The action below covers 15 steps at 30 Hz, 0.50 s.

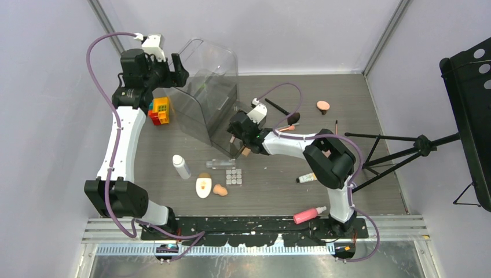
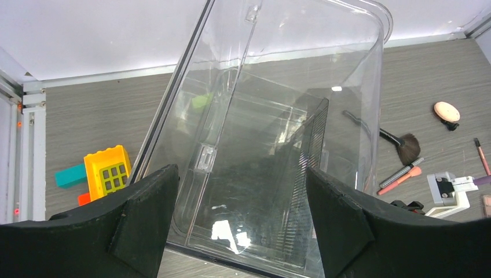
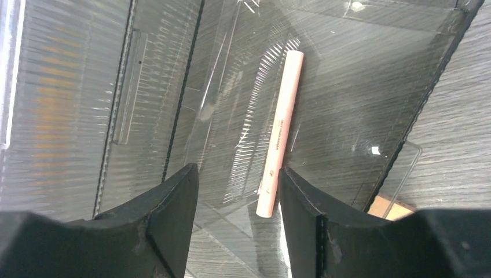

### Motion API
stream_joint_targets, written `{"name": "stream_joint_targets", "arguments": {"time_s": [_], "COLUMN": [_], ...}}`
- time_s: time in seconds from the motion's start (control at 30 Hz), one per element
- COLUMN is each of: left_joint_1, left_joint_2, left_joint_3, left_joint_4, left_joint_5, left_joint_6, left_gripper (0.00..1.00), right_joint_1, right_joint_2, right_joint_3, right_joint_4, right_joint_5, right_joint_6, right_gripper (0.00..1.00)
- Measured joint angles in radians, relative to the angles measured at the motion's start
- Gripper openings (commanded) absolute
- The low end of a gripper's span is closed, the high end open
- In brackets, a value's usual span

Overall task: Organize the makeup
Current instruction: Place the makeup in the drawer.

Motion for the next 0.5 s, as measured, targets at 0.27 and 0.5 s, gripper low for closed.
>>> {"name": "stream_joint_targets", "arguments": {"time_s": [0.27, 0.5], "left_joint_1": [0.005, 0.005], "left_joint_2": [0.000, 0.003], "left_joint_3": [0.000, 0.000], "left_joint_4": [0.002, 0.005], "left_joint_5": [0.019, 0.040], "left_joint_6": [-0.015, -0.017], "left_gripper": [0.82, 0.82], "right_joint_1": [0.000, -0.034], "right_joint_2": [-0.051, -0.193], "right_joint_3": [0.009, 0.003], "right_joint_4": [-0.033, -0.135], "right_joint_5": [0.057, 0.154], "right_joint_6": [-0.097, -0.164], "right_gripper": [0.44, 0.54]}}
